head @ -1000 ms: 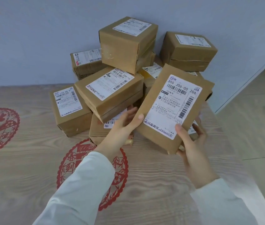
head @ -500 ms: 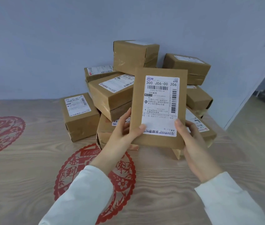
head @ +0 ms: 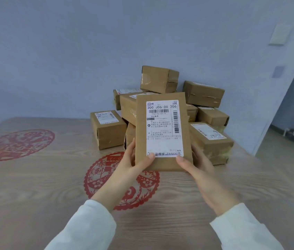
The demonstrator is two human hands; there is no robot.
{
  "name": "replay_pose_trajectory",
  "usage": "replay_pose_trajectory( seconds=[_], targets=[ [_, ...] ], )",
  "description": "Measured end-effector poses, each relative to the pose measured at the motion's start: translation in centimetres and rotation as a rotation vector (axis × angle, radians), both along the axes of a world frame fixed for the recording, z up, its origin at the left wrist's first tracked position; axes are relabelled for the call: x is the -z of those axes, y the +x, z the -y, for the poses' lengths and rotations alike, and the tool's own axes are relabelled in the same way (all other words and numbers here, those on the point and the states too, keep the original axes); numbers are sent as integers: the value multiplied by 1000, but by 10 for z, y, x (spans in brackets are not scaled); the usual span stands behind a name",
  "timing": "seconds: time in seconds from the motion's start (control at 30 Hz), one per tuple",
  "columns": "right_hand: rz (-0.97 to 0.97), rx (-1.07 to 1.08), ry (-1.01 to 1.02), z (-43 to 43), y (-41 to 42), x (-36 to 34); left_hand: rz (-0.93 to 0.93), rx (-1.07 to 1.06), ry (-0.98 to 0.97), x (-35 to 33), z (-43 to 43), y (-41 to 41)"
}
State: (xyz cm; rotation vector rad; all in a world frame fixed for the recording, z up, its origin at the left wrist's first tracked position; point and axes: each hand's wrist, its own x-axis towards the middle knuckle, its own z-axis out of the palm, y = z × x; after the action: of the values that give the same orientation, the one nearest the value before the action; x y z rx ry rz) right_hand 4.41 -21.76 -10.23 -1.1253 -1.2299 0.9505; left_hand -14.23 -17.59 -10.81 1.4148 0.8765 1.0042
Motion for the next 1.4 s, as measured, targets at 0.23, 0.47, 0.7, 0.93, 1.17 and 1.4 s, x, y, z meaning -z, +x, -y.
replay_pose_trajectory(
  seconds=[0.23,0.47,0.7,0.93,1.17,1.4],
  targets=[
    [-24,-49,1,18,-21,11,-24,17,45,11,17,-23],
    [-17,-66,16,21,-28,16,-25,-38,32,13,28,-31],
    [-4,-32,-6,22,-26,30,-45,-74,62,19,27,-25],
    [45,12,-5,20,-28,35,-31,-130,56,21,25,-19],
    [5,68,11,15,-36,36,1,-146,48,19,26,-21],
    [11,116,46,10,-45,32,46,-220,54,14,26,-18]
  ],
)
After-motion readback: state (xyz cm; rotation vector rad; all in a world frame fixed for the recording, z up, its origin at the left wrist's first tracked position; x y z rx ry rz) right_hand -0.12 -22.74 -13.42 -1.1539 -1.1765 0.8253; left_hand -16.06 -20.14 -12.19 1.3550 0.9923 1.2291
